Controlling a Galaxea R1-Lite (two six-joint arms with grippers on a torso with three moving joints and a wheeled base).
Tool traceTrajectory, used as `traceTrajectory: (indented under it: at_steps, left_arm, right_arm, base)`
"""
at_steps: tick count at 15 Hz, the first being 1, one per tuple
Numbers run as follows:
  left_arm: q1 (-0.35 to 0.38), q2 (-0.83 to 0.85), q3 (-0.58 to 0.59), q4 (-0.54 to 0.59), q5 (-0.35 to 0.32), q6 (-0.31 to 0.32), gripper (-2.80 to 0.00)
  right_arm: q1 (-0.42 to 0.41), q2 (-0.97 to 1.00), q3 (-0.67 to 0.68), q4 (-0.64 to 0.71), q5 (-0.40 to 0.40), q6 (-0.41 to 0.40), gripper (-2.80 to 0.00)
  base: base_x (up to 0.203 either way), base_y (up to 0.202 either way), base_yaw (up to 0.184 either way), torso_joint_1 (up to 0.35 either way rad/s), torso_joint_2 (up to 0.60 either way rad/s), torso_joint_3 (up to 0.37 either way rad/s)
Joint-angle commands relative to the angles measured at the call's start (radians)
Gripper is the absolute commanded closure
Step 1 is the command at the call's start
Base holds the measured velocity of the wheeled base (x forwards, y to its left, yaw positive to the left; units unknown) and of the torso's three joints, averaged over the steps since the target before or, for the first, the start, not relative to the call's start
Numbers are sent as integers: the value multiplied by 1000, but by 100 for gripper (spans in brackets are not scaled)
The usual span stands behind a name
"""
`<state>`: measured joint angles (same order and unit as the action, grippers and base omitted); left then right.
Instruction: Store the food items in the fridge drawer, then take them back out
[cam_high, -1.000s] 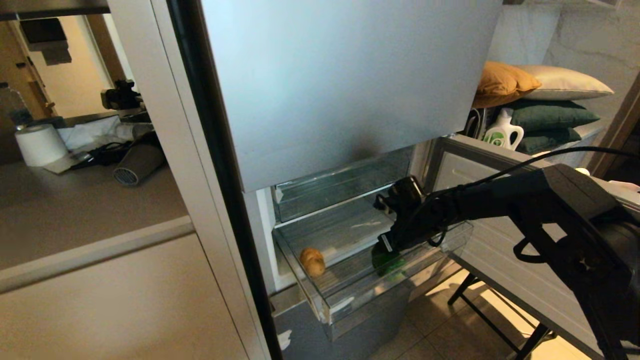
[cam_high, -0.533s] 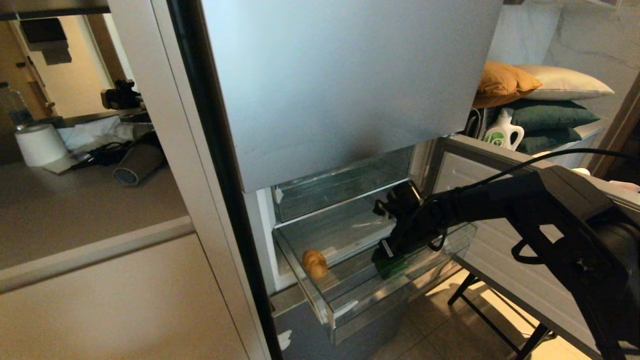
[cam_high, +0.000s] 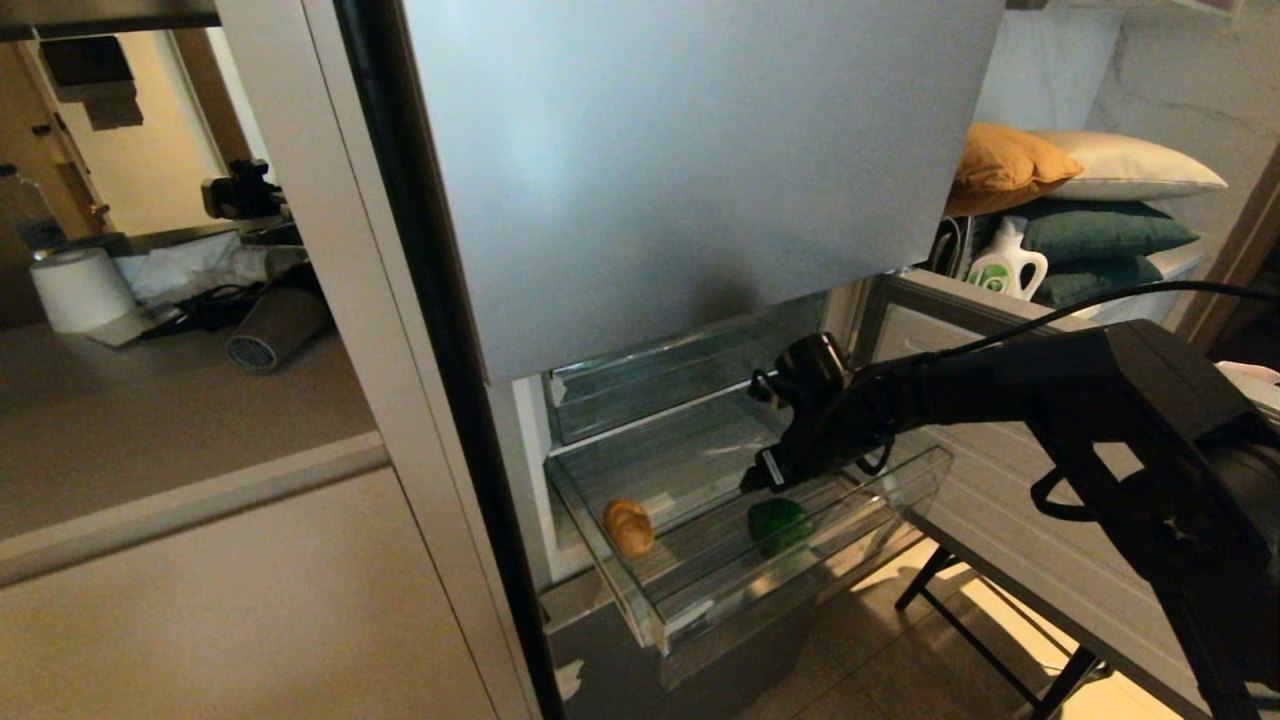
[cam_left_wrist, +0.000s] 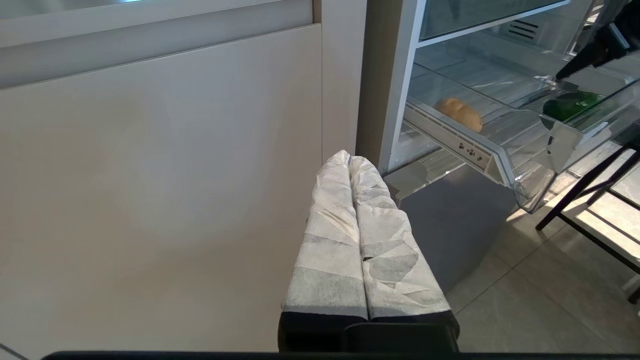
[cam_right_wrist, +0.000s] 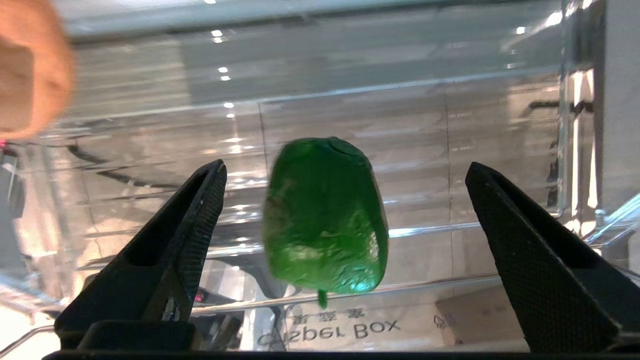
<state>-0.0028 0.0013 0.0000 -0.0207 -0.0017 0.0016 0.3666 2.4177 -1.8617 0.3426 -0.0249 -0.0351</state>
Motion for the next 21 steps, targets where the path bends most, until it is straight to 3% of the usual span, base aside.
traceTrajectory:
  at_steps: [1,11,21]
  left_arm:
    - [0,0,11,-1,0,-1,0]
    - [0,0,11,-1,0,0,0]
    - [0,0,11,-1,0,0,0]
  right_arm:
    - [0,-35,8,1,0,-1,-280]
    - [0,-267,200,3,3,12,-280]
    - [5,-284,274,1,3,9,-280]
  base:
    - [0,0,0,0,0,0]
    - [0,0,0,0,0,0]
    - [0,0,0,72,-149,-77]
